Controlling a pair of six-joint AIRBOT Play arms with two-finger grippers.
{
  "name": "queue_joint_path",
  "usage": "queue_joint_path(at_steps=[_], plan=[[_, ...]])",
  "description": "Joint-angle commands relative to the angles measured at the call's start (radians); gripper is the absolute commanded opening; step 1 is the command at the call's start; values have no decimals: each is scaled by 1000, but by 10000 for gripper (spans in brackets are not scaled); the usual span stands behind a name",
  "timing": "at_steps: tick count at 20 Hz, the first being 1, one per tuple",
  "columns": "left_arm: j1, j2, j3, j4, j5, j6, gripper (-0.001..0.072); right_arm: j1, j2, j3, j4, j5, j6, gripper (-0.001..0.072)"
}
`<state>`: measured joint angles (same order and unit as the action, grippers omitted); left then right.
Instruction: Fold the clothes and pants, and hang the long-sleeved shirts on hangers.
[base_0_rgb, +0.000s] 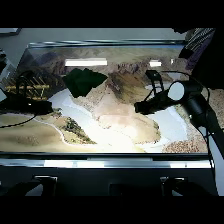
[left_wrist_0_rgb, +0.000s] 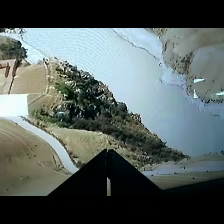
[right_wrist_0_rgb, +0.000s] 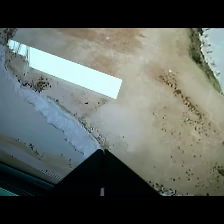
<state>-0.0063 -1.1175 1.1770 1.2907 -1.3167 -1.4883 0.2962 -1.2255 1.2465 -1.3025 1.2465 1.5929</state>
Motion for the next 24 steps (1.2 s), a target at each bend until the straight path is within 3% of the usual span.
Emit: queue_joint_path(at_steps=[1,22,23,24], plan=[[0,0,0,0,0,0,19,1,0,1,0,0,0,33],[0,0,0,0,0,0,22,1,0,1,0,-21,0,33],[0,0,0,1,9,-6,166,1,0,1,1,-49,0,33],[0,0,0,0,39,-43,608,1,0,1,1,-67,0,33]])
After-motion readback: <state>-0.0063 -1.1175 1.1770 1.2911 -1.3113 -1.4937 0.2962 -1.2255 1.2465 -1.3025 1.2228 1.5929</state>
